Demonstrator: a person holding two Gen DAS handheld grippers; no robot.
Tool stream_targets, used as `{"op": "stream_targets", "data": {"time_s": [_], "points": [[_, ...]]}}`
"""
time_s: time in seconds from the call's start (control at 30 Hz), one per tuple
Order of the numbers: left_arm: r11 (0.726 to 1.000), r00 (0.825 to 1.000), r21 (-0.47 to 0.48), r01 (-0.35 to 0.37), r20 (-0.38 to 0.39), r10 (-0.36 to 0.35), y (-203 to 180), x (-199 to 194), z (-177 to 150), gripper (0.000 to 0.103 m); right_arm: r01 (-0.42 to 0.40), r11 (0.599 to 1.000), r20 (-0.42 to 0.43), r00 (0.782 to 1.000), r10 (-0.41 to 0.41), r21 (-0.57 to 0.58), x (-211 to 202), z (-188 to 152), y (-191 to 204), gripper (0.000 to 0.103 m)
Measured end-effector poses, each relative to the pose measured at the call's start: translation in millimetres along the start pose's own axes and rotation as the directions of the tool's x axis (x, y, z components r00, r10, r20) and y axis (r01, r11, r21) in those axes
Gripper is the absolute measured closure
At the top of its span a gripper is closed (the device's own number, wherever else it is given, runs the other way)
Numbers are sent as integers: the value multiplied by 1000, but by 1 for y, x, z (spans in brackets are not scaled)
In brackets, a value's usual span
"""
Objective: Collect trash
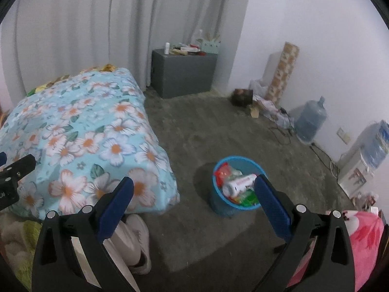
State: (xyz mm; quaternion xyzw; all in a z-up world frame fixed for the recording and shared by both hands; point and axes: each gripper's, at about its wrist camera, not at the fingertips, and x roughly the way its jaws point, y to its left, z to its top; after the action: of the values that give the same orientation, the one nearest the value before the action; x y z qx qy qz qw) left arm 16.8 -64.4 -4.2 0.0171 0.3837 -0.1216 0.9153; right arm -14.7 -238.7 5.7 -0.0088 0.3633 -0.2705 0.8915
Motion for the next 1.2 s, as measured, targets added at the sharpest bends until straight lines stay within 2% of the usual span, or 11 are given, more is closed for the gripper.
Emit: {"op": "stream_targets", "data": {"time_s": [0.37, 0.67, 1.2], "points": [[999, 998, -17, -52, -32, 51, 3, 5, 2, 9, 20, 1000, -28, 999, -20, 0, 6, -8, -7, 7], [994, 995, -50, -100, -20, 99, 12, 1, 4, 9, 26, 1000, -26, 999, -26, -5, 5, -8, -5, 7], [983, 987, -100, -156, -46, 152, 30, 1, 5, 9, -62, 997, -7, 998, 62, -35, 0, -5, 10, 7]]}}
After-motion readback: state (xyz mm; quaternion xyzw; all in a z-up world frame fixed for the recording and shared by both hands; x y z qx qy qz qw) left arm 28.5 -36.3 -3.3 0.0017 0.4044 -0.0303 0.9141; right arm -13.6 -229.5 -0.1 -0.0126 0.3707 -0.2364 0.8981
